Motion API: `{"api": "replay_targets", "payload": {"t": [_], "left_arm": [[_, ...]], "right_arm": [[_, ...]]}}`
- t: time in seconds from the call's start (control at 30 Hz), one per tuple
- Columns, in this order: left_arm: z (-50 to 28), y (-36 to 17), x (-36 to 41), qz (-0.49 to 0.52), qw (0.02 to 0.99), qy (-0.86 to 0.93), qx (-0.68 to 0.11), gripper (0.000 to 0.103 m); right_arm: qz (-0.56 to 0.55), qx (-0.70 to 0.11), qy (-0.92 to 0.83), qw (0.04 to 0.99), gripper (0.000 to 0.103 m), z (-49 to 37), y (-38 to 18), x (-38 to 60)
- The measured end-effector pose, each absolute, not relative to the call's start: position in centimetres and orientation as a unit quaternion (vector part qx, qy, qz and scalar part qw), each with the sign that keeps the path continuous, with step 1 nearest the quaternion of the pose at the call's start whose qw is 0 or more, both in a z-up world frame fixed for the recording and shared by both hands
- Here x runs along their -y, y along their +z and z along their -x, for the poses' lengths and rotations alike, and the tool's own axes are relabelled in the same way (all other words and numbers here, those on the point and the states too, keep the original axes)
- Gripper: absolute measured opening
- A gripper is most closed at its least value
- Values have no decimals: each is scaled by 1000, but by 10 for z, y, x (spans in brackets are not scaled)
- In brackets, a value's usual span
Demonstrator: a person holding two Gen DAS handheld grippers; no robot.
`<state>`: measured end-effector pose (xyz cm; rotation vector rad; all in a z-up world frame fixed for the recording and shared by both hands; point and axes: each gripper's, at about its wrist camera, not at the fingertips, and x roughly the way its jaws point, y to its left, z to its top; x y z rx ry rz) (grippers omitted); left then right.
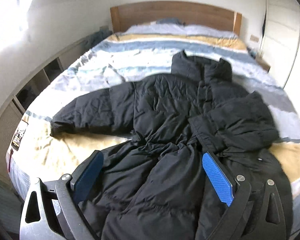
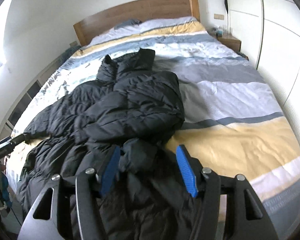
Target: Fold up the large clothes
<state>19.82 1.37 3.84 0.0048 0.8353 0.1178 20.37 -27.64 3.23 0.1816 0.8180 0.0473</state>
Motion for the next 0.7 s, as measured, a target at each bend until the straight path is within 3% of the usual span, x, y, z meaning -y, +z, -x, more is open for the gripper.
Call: {"api": "replay_targets", "payload": {"t": [0.37,0.7], "left_arm": [[-207,27,12,6,911,21,-411,99],[-352,-32,73,35,901,-52,-429,99]], "right_arm": [[-96,-386,28,917,57,-189,31,278],[-81,-389,48,917,57,-314,-16,271]]}}
